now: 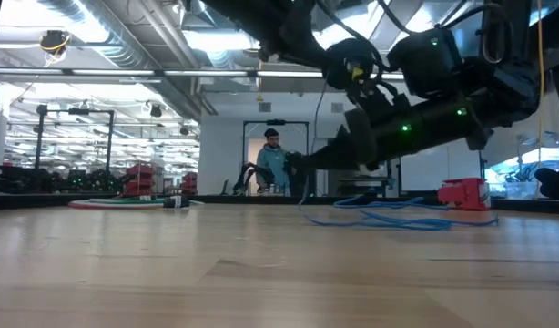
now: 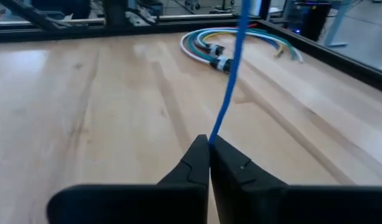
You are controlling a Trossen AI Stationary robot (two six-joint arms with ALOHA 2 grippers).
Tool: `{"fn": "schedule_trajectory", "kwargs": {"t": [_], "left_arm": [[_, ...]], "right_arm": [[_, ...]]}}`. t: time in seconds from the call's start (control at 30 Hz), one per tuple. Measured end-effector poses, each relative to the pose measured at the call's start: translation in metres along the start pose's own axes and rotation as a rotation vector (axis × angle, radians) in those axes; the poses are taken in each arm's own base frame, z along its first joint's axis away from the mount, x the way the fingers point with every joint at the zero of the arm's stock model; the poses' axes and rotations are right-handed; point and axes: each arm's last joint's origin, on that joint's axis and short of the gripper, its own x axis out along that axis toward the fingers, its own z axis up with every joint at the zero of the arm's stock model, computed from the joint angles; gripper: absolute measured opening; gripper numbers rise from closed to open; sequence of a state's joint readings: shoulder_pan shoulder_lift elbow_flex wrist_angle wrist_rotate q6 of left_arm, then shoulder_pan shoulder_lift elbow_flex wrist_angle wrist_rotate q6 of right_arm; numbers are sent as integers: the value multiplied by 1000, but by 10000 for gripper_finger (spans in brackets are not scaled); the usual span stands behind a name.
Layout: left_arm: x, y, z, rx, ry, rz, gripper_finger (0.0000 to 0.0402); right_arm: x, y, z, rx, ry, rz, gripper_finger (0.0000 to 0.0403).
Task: Coil cords
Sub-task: Coil the blue wire onto the spool
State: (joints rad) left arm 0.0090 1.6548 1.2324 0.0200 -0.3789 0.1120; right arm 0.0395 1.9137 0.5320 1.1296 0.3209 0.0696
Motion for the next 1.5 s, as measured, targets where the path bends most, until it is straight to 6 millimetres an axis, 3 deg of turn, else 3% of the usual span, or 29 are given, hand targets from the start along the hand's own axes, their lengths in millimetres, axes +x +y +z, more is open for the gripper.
{"fn": "schedule_trajectory", "kwargs": {"t": [0.57,0.77,1.2,1.37,1.5], "left_arm": [[-8,-2,-13,170,153,-34,0],[-5,-2,-23,239,244,36,0],[10,5,-35,361,323,275,0],[23,3,-40,412,315,289,0],[25,2,-40,438,310,287,0]], "right_arm": [[-62,-28,10,-106,-42,-306,11],[-74,-31,24,-75,-103,-298,13],[-76,-20,58,121,-232,54,7],[-68,-16,73,111,-246,80,10],[-61,-17,79,60,-208,-5,11]]}}
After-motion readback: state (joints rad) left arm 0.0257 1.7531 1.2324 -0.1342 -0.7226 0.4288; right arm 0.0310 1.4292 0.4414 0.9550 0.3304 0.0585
